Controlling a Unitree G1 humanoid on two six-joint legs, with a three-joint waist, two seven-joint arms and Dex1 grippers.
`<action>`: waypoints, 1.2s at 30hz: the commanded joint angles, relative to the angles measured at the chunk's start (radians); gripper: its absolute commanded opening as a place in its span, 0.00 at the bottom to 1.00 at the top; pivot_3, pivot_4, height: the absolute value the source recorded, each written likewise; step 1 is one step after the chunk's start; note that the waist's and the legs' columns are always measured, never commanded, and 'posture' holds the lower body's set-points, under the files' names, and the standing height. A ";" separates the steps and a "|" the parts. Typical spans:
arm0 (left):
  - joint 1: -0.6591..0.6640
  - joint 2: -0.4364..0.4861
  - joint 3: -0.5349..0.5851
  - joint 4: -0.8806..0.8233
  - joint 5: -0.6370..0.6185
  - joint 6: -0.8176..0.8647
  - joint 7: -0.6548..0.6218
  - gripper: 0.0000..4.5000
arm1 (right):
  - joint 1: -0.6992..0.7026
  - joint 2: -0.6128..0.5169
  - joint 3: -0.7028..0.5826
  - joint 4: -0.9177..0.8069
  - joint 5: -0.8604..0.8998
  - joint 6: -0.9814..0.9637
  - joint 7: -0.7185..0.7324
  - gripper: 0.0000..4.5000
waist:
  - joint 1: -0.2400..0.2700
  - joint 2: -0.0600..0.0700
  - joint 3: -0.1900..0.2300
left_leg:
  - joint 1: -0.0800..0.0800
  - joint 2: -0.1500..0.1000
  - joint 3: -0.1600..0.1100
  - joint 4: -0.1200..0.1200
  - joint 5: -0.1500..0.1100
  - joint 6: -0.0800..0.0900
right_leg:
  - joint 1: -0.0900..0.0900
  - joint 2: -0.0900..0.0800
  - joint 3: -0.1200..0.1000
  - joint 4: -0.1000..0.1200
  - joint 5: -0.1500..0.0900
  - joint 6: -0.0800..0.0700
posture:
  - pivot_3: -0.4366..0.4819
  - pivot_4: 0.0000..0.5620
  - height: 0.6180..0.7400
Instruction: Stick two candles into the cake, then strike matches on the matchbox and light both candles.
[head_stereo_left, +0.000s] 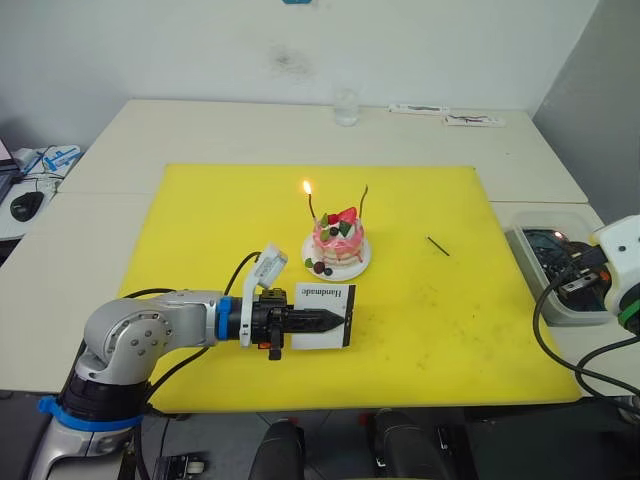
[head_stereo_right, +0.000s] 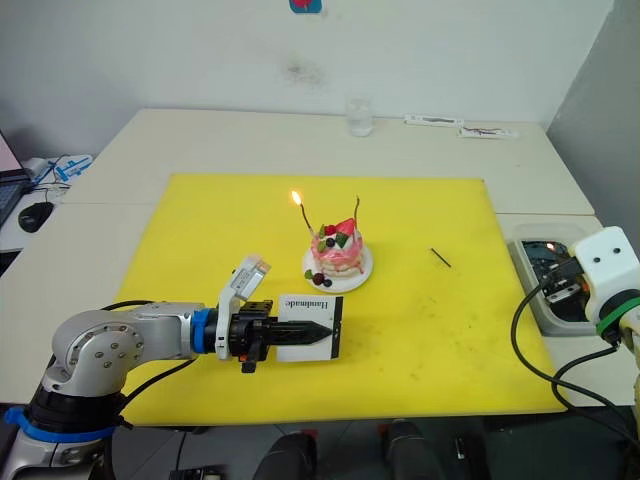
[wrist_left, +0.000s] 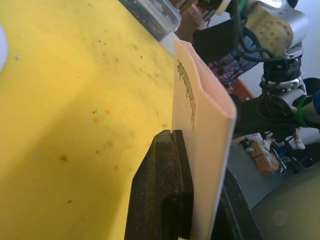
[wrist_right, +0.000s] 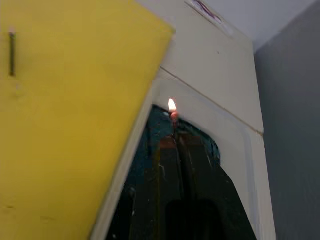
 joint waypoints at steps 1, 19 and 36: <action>-0.008 -0.012 -0.004 -0.023 -0.006 -0.006 0.003 0.00 | -0.028 -0.029 0.009 0.084 -0.034 -0.038 -0.049 0.01 | -0.001 0.000 0.000 | 0.000 0.000 0.000 0.000 0.000 0.000 | 0.000 0.000 0.000 0.000 0.000 0.000 | 0.48 0.27 1.00; -0.016 -0.041 -0.012 -0.005 0.017 -0.022 0.009 0.00 | -0.027 -0.039 -0.083 -0.001 0.037 -0.104 -0.057 0.99 | -0.001 0.001 0.000 | -0.001 0.000 0.000 0.000 0.000 0.000 | 0.000 0.000 0.000 0.000 0.000 0.001 | 0.48 0.27 1.00; -0.025 -0.035 0.037 -0.006 0.001 -0.008 0.023 0.00 | -0.208 0.141 0.264 -0.017 0.278 -0.069 0.008 0.99 | -0.009 0.001 0.000 | 0.000 -0.001 0.000 0.001 0.000 0.000 | 0.001 0.000 0.001 0.000 0.001 0.001 | 0.48 0.27 1.00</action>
